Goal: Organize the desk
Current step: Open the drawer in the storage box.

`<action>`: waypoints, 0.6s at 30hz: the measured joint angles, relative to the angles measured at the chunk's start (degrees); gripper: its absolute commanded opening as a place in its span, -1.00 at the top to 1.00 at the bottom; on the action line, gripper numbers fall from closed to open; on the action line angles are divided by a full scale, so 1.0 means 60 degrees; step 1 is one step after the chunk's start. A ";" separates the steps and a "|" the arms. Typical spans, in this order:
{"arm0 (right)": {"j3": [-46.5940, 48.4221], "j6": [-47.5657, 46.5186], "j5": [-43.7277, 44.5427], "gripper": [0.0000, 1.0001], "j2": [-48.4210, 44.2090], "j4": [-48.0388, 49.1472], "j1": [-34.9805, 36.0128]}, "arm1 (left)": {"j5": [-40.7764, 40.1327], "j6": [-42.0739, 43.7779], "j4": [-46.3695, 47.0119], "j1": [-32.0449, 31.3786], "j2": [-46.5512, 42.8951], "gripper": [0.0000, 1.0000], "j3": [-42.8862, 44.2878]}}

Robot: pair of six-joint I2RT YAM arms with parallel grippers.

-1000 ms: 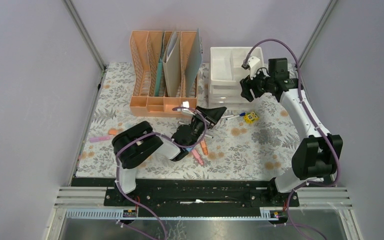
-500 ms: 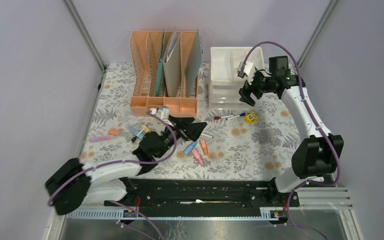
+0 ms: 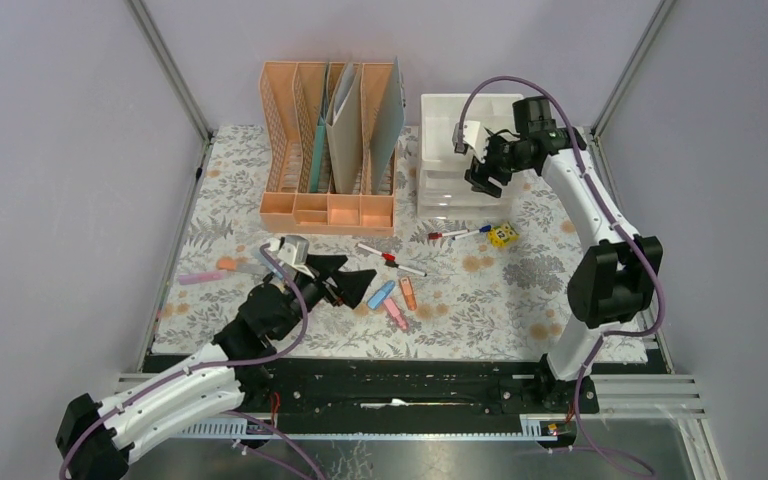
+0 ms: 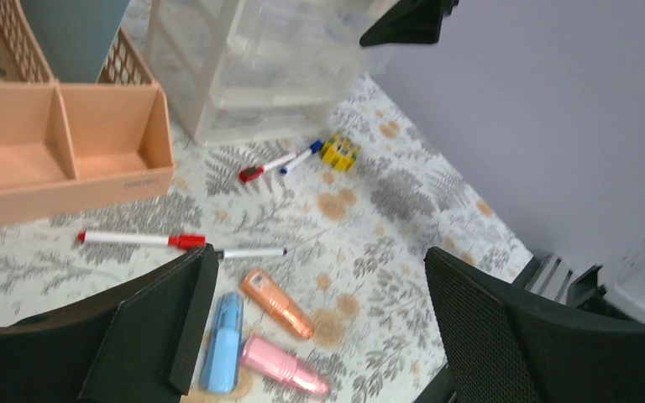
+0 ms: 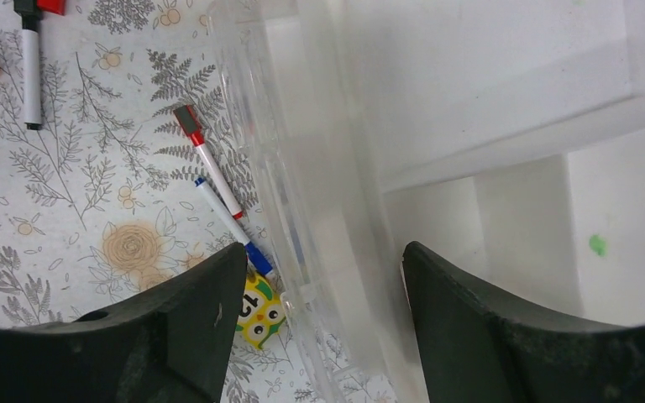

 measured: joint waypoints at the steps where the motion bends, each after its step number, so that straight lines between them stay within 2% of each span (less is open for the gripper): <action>1: 0.0036 0.0004 0.0098 -0.47 0.0087 0.0033 0.0022 | 0.0007 -0.0007 -0.0182 0.0000 -0.0146 -0.97 -0.0135; 6: 0.0117 -0.0011 0.0361 -0.42 0.0219 0.0204 0.0091 | 0.0055 -0.0055 -0.0776 0.0000 -0.0543 -0.97 -0.0470; 15: 0.0080 -0.0863 0.0404 -0.07 0.0222 0.0193 0.0193 | 0.0215 -0.0117 -0.0958 0.0000 -0.0721 -0.97 -0.0525; 18: -0.0051 -0.1304 0.0412 -0.03 0.0135 0.0124 0.0295 | 0.0280 -0.0157 -0.0962 0.0000 -0.0710 -0.97 -0.0623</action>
